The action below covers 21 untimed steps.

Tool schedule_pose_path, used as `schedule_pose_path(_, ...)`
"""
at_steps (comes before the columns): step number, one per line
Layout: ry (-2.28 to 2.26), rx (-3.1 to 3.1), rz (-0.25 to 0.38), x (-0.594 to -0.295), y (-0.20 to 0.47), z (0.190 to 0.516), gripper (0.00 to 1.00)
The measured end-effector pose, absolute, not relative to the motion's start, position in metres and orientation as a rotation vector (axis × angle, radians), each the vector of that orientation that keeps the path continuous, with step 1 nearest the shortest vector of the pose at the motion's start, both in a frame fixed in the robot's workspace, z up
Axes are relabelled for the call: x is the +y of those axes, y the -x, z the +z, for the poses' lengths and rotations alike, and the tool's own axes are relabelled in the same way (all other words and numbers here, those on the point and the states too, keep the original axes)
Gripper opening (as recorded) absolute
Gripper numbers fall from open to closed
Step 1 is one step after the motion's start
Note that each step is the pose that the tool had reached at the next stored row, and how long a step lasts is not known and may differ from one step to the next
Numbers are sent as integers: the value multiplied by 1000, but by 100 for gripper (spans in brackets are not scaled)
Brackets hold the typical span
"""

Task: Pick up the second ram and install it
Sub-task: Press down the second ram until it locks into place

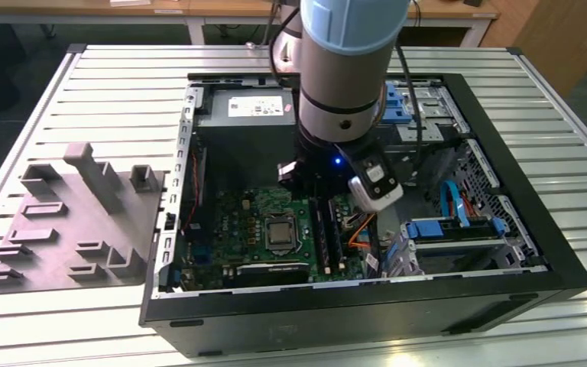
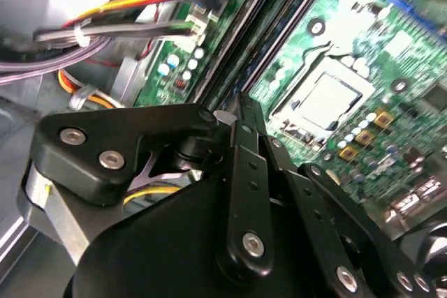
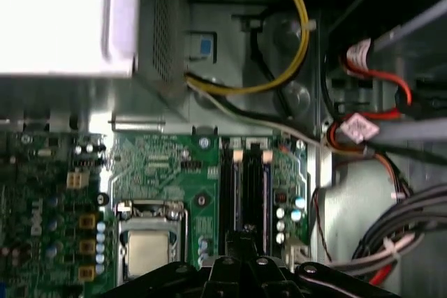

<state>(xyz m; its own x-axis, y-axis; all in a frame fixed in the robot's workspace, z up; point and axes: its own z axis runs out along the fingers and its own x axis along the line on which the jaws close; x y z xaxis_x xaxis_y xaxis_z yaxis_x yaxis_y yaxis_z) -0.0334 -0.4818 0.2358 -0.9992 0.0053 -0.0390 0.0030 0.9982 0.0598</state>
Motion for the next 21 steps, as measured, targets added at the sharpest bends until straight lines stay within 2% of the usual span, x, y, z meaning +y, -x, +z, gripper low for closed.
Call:
schedule_pose_path(12,-8,3105,65,-507,33,236,10)
schedule_pose_path(21,-11,3105,60,-515,33,229,10)
